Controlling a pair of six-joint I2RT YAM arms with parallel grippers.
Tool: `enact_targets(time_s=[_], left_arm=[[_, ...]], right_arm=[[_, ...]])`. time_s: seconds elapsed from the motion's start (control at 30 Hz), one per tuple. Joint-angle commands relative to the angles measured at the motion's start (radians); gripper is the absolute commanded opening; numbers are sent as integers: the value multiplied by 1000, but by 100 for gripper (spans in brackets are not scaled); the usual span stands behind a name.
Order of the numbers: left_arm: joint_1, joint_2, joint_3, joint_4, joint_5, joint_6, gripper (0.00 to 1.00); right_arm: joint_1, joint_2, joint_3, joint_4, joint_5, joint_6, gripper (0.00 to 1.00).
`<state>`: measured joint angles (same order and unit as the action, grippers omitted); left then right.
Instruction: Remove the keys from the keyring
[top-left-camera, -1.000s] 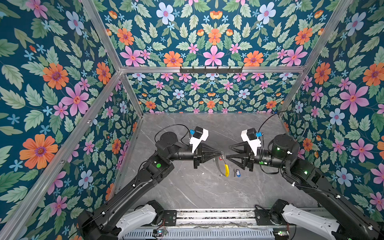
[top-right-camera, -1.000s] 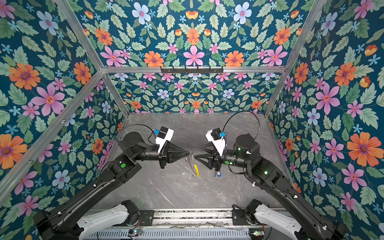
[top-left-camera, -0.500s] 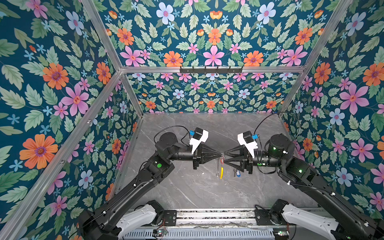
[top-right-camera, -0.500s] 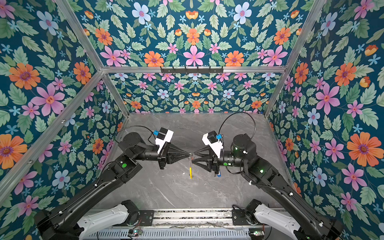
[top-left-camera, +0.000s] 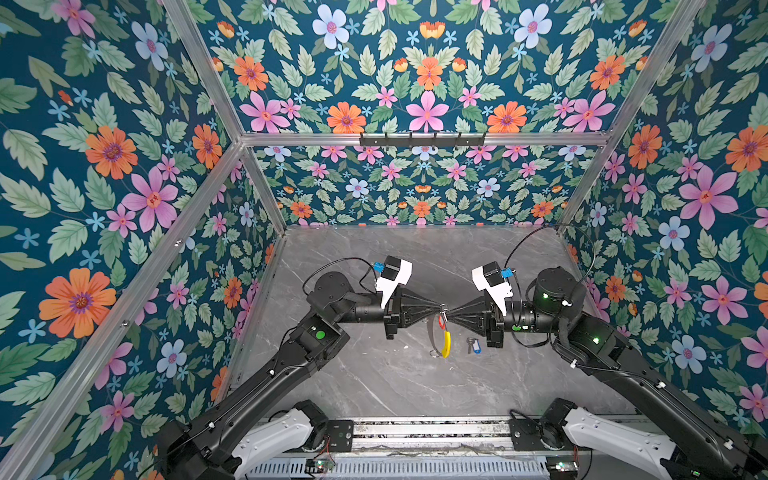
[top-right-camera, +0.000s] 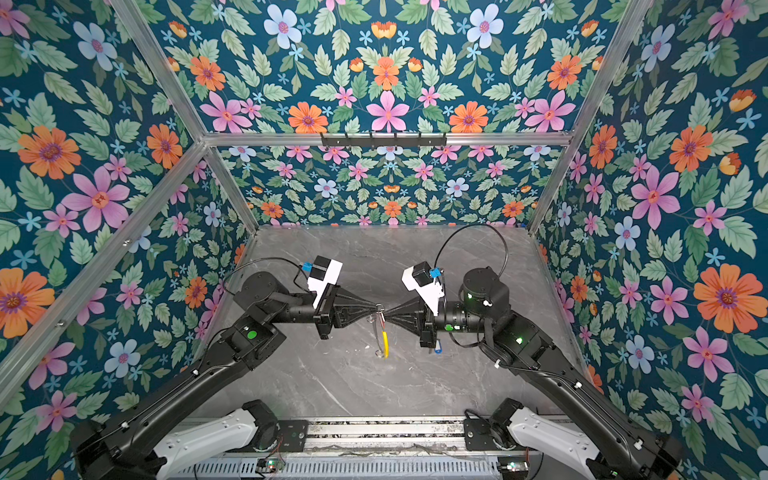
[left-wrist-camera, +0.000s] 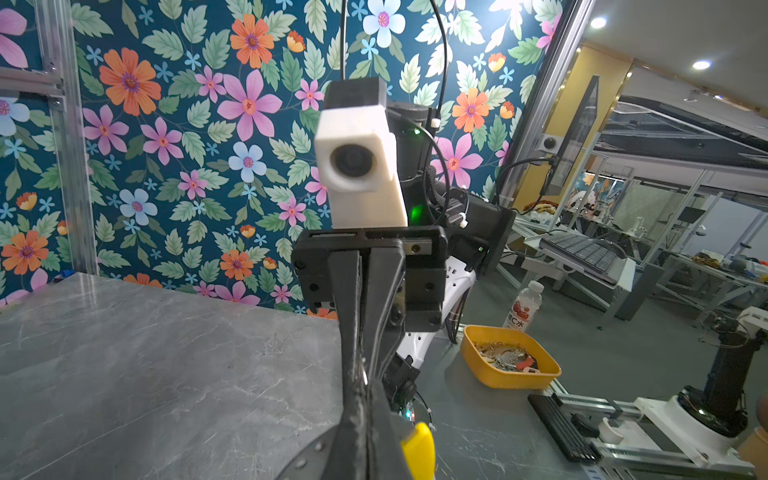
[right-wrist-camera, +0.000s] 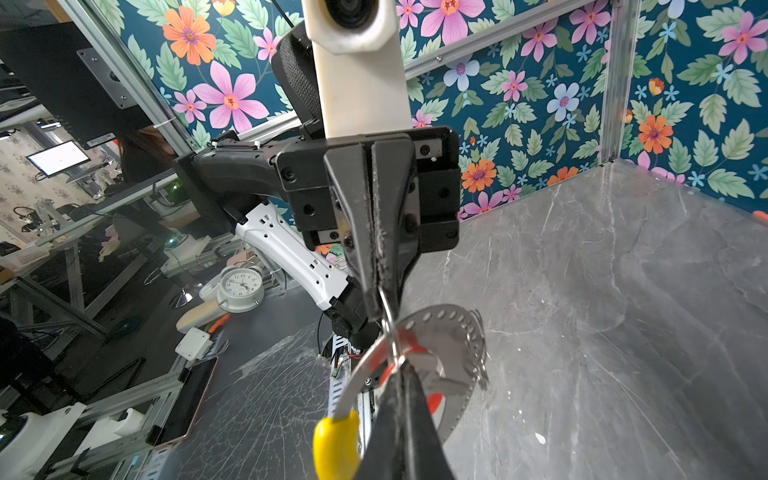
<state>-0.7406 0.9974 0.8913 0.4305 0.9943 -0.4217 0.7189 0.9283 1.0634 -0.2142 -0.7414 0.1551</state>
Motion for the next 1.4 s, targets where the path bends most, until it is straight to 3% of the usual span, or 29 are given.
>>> enact_targets(time_s=[0.0, 0.4, 0.57, 0.77, 1.1, 1.37], left_arm=[[0, -4, -25, 171, -6, -59, 0], [1, -11, -29, 190, 20, -58, 0], [0, -5, -20, 165, 32, -58, 0], [1, -1, -27, 190, 23, -64, 0], [0, 3, -32, 217, 18, -81, 0], [0, 0, -43, 221, 14, -78, 0]], right_arm=[[1, 1, -5, 48, -15, 22, 0], [1, -18, -17, 7, 54, 38, 0], [2, -62, 19, 1, 53, 48, 32], [2, -96, 15, 136, 102, 115, 43], [11, -32, -16, 249, 36, 191, 43], [30, -14, -40, 270, 20, 214, 29]])
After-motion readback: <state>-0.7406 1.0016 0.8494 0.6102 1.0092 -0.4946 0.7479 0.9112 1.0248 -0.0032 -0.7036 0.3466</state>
